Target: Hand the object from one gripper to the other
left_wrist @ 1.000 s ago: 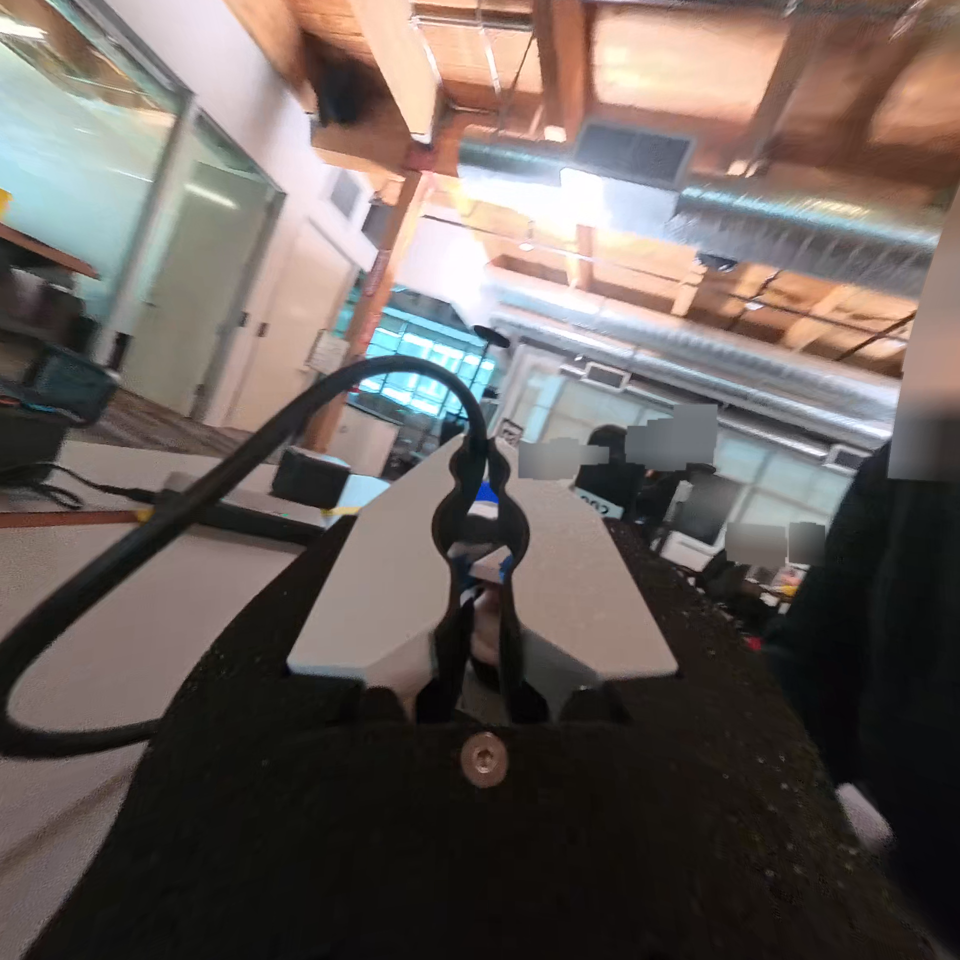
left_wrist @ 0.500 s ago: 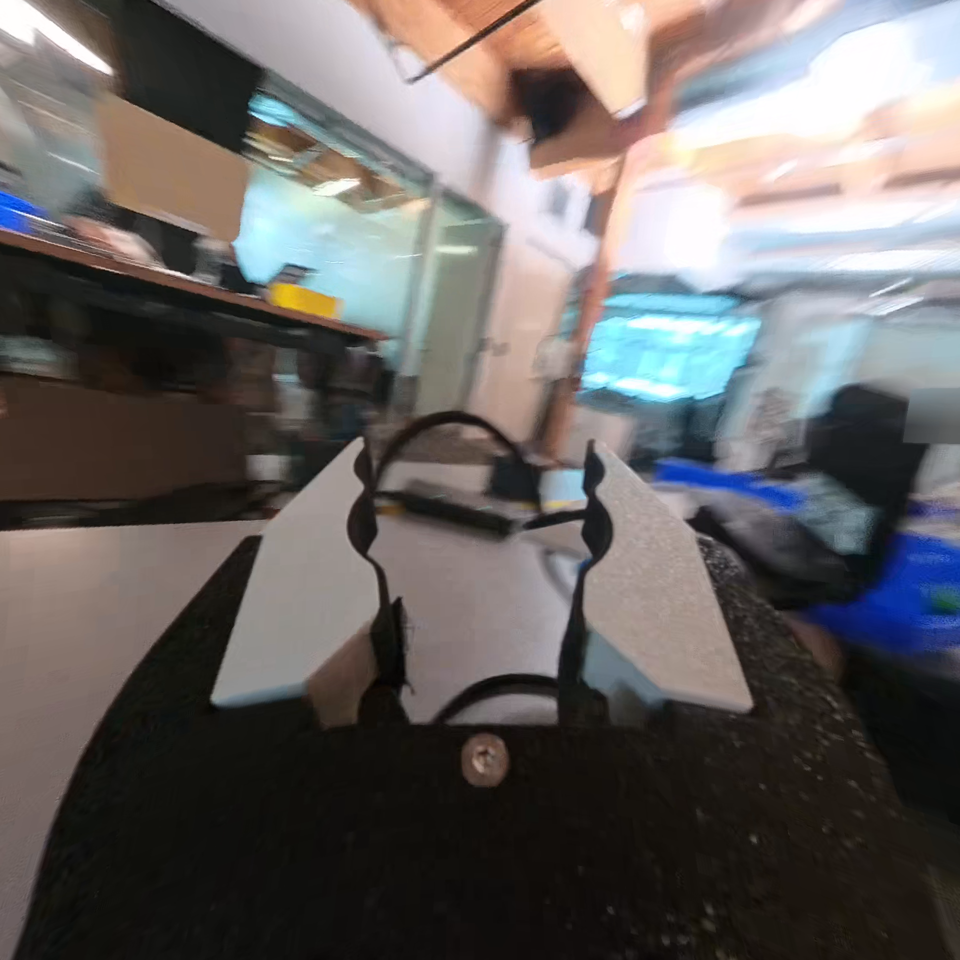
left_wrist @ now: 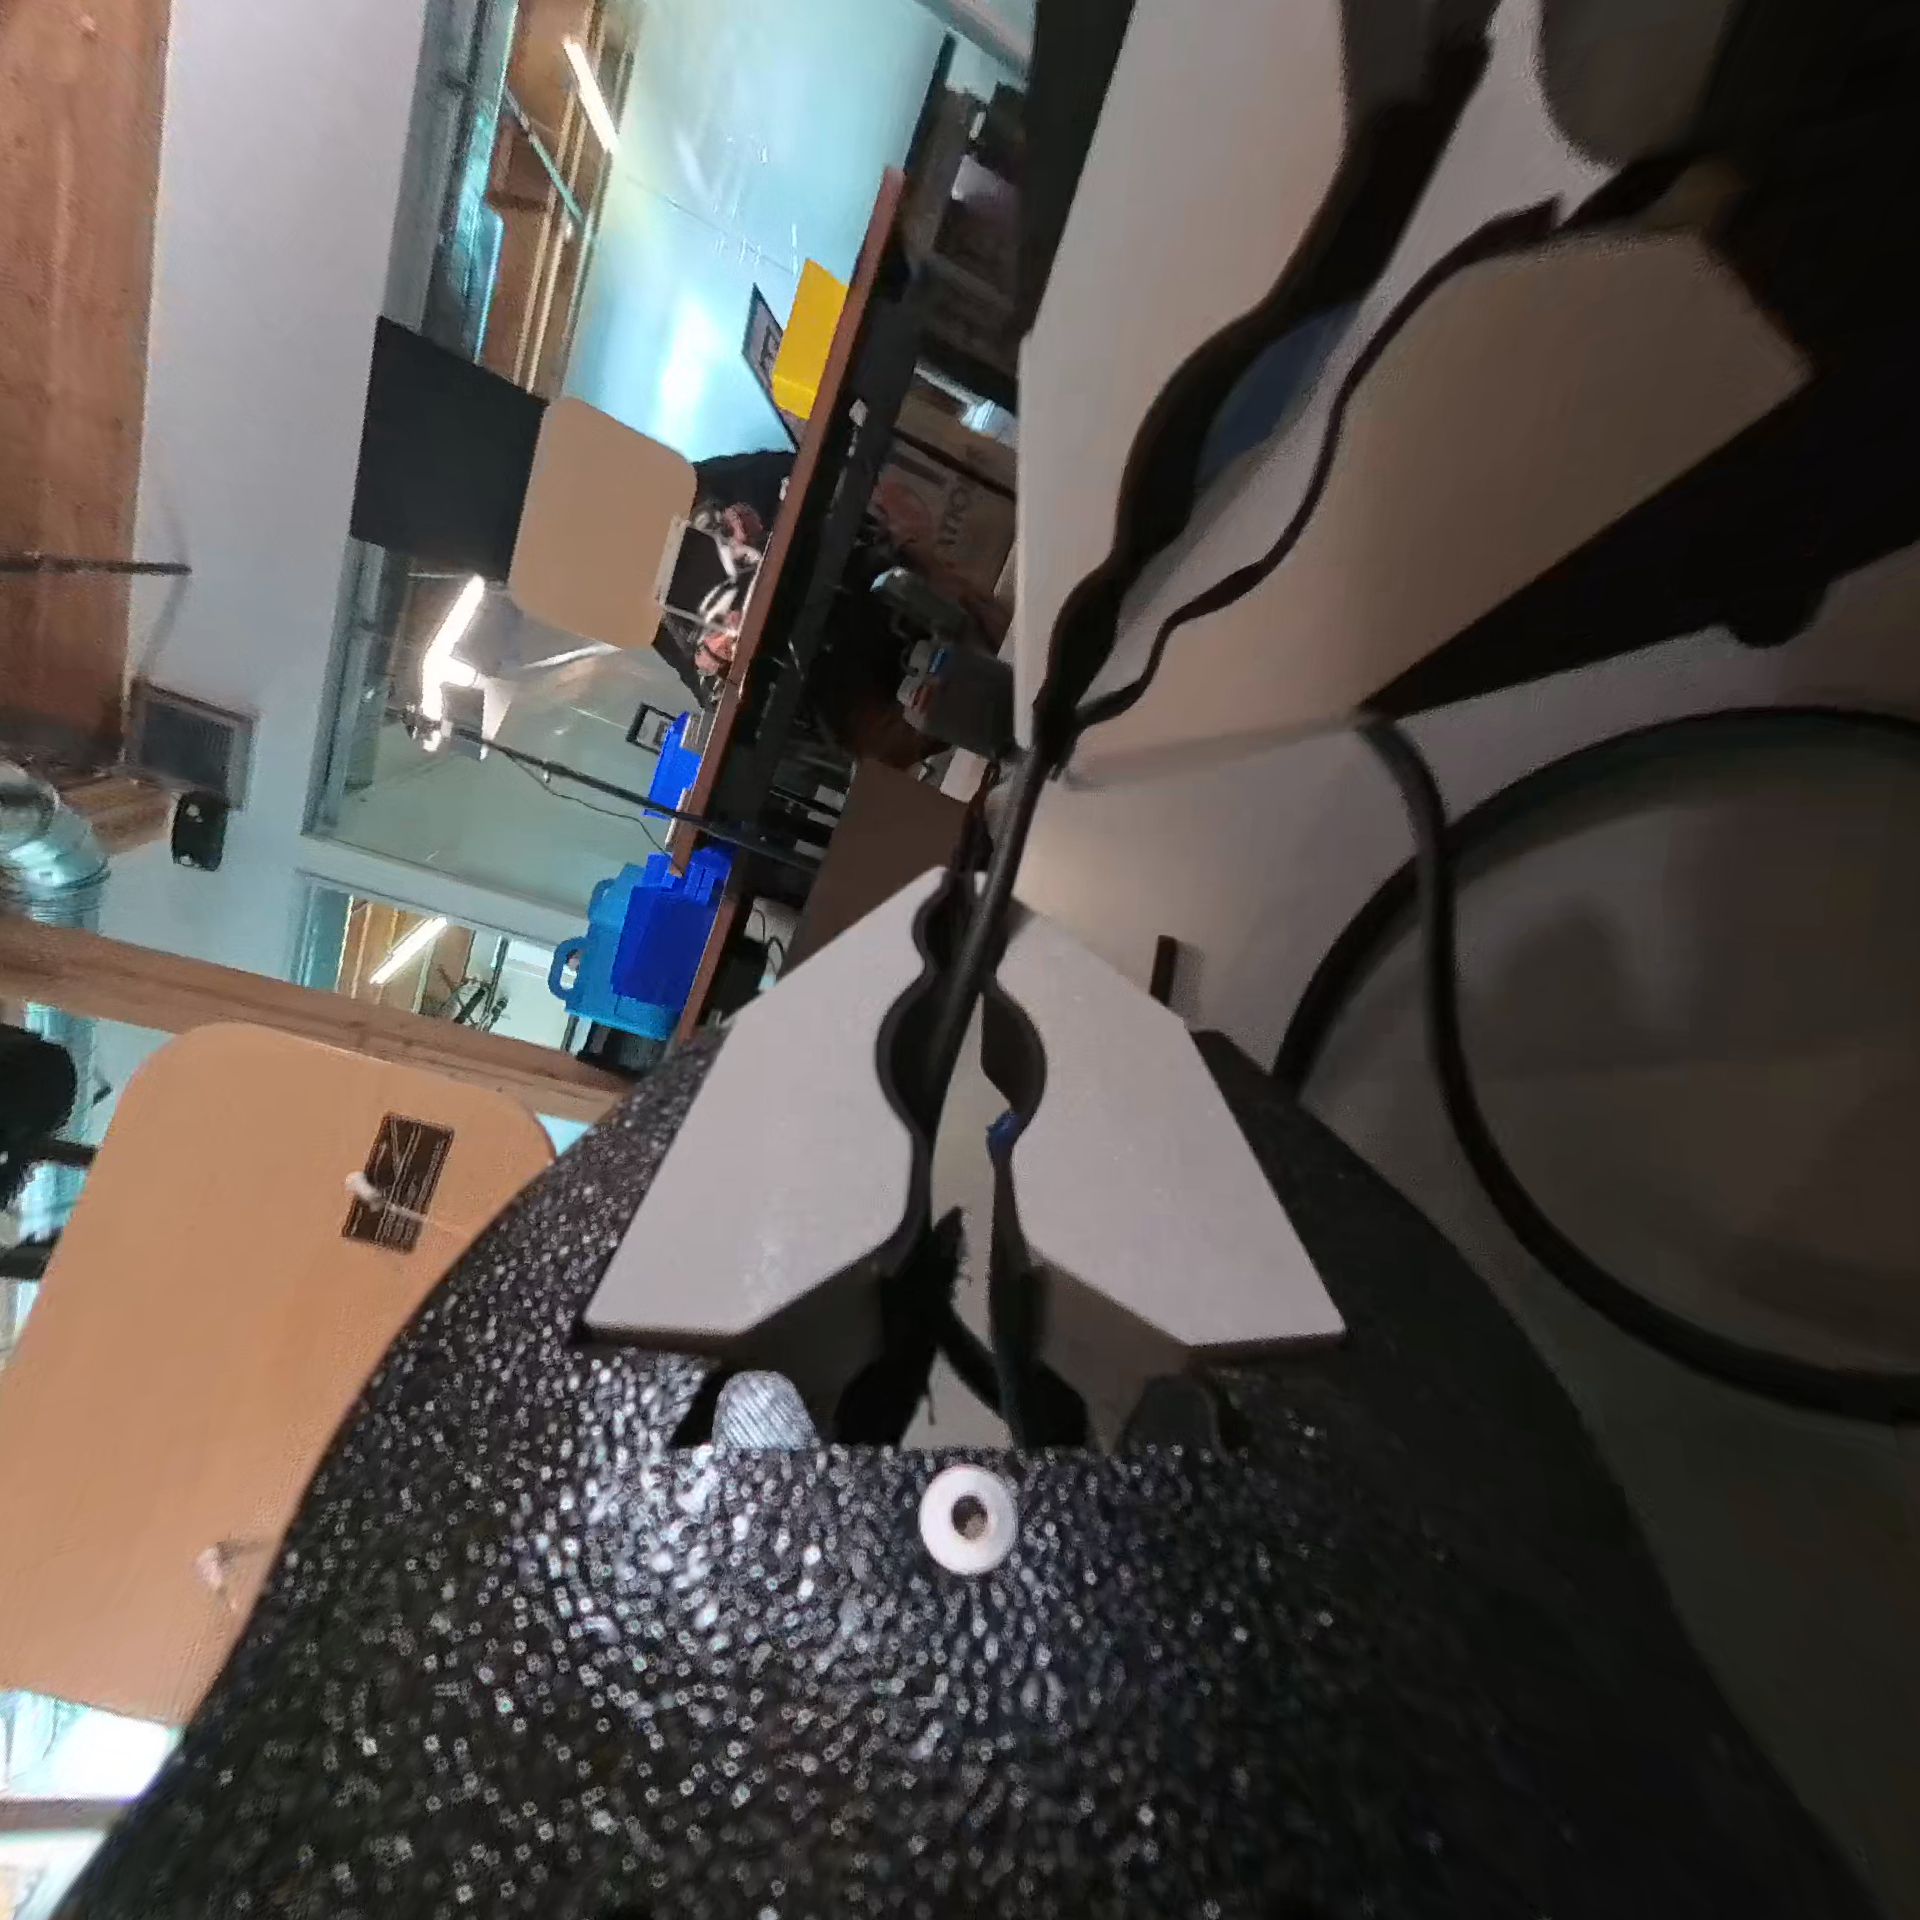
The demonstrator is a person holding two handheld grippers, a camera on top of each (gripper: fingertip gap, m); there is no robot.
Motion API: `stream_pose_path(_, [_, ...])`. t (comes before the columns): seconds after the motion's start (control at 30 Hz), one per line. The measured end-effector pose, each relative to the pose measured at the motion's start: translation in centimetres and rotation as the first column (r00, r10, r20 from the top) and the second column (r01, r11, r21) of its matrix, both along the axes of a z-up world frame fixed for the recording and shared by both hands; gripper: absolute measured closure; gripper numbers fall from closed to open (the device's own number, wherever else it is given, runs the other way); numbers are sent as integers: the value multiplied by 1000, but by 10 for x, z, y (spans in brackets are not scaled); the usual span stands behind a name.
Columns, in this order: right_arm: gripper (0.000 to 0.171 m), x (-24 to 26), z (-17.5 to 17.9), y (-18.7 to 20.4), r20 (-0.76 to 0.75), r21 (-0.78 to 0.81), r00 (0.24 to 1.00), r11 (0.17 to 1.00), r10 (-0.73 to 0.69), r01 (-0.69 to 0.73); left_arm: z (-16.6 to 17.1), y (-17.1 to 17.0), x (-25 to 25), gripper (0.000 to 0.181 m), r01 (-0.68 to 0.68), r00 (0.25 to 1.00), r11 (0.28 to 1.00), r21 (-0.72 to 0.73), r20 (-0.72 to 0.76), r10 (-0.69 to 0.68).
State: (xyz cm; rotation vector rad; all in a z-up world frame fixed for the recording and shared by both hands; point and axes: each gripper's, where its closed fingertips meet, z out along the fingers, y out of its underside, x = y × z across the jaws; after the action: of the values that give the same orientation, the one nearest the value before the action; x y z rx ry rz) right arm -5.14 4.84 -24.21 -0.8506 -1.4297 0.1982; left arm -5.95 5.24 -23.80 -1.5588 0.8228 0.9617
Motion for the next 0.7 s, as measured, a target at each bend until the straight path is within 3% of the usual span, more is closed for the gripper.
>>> stream_pose_path(0.07, [164, -1, -1, -4, -21, -58, 999, 998, 32, -34, 2, 1, -10, 181, -34, 997, 999, 19, 66, 33])
stream_pose_path(0.17, [156, 0, 7, -5, -81, -130, 995, 989, 54, -65, 9, 0, -20, 181, -26, 957, 997, 70, 290, 5])
stream_pose_path(0.37, [147, -2, -5, -18, -66, -384, 982, 904, 175, -187, 30, -14, -53, 181, -56, 748, 971, 231, 654, -112])
stream_pose_path(0.5, [145, -2, -2, -33, -109, -572, 957, 770, 270, -283, 29, -15, -62, 181, -89, 701, 968, 236, 705, -108])
stream_pose_path(0.7, [145, 2, -2, -34, -173, -794, 937, 520, 305, -316, 42, -17, -46, 181, -8, 716, 951, 309, 666, -211])
